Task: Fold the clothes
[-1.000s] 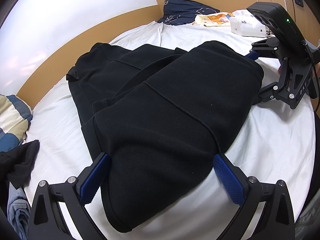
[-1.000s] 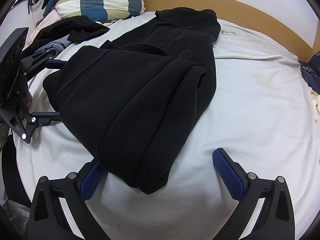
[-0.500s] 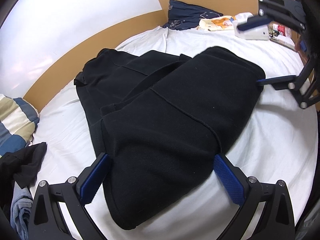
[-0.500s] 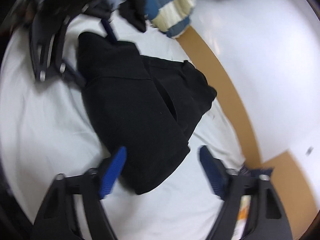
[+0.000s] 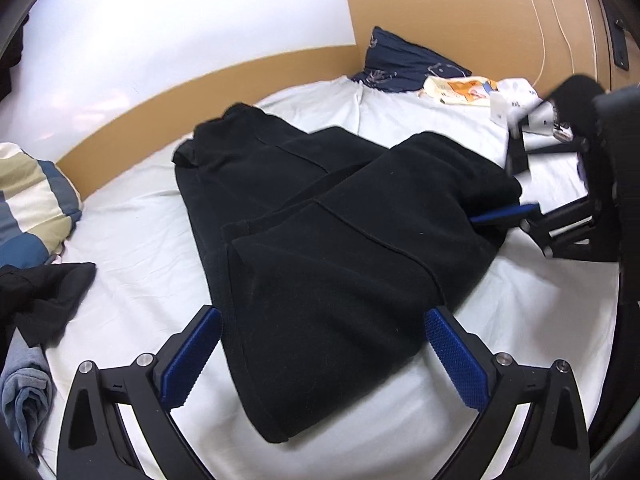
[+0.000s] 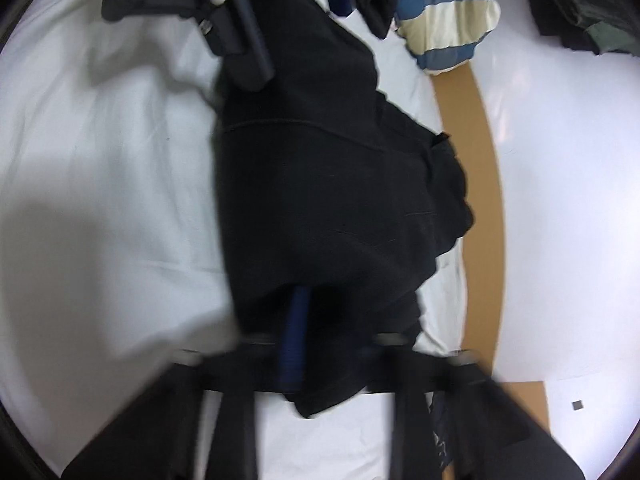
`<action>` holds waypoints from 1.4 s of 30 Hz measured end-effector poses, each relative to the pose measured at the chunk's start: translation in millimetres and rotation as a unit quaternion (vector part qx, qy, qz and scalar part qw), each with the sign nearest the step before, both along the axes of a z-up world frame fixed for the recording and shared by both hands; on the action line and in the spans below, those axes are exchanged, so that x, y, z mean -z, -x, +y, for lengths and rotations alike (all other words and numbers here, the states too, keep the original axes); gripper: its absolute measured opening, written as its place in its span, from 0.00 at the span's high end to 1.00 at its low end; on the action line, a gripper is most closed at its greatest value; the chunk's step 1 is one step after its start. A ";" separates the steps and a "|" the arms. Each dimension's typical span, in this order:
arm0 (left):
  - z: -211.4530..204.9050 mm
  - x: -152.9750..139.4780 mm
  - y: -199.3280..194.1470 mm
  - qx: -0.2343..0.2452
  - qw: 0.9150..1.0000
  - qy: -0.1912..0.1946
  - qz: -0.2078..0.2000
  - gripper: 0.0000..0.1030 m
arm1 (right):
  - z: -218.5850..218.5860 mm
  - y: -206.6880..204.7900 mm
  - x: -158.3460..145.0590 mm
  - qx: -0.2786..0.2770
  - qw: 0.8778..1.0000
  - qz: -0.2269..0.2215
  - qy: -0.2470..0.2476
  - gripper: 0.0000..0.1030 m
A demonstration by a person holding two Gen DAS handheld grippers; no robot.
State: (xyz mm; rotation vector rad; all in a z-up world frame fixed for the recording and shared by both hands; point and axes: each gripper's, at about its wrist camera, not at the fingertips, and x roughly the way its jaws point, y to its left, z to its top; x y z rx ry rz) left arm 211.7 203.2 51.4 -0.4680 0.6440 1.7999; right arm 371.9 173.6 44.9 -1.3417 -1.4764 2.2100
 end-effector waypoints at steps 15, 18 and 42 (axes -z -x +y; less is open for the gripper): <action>0.3 -6.0 -40.6 0.078 0.985 0.054 0.144 0.04 | 32.5 -37.4 -53.3 -0.028 0.983 0.008 0.180 0.32; -1.0 -5.5 -31.6 0.072 0.988 0.053 0.124 0.04 | 36.0 -43.5 -30.3 -0.039 0.989 -0.002 0.145 0.34; 44.3 26.6 -24.3 0.066 0.966 0.128 0.214 0.14 | 74.2 0.2 -61.4 -0.050 0.992 0.038 0.110 0.74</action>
